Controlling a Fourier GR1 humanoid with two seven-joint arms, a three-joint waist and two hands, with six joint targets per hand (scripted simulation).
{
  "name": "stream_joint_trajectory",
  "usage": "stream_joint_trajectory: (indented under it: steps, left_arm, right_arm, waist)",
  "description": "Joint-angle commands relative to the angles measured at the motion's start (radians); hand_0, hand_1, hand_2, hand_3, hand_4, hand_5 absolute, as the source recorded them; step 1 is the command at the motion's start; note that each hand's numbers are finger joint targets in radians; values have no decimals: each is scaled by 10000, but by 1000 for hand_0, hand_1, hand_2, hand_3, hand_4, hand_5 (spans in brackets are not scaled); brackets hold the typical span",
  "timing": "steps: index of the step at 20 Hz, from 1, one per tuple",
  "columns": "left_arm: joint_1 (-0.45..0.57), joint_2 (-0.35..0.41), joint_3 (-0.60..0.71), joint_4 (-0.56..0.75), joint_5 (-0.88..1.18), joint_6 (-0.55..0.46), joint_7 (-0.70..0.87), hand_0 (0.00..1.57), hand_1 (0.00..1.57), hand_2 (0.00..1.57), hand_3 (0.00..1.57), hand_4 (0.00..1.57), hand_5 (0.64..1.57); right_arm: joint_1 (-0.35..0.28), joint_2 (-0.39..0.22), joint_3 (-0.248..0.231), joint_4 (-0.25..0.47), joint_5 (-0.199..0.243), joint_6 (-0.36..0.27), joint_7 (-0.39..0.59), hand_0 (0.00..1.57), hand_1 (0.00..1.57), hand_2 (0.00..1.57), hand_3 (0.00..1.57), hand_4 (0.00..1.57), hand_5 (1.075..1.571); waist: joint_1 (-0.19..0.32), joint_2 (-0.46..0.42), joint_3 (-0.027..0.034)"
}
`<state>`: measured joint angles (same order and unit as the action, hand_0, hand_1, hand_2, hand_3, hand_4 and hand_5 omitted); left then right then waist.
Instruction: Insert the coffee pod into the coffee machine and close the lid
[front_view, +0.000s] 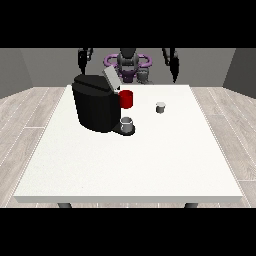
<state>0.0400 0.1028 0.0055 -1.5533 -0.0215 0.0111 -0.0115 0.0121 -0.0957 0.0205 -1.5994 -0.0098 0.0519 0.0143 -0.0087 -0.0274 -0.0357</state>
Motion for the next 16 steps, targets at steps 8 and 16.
stream_joint_trajectory:
  steps: [8, 16]
  left_arm:
    - [321, -400, -432, -390, 516, -910, -1834, 0, 0, 0, 0, 265, 1571]
    - [-894, 815, 1, 474, -1115, -473, -1015, 0, 0, 0, 0, 0, 1571]
  right_arm:
    - [-91, 584, -1451, 688, -229, -1464, -1090, 0, 0, 0, 0, 109, 1571]
    - [501, 903, -533, 194, 135, -1309, -1176, 0, 0, 0, 0, 169, 1571]
  waist:
    - [130, -39, 359]
    - [-689, 53, 356]
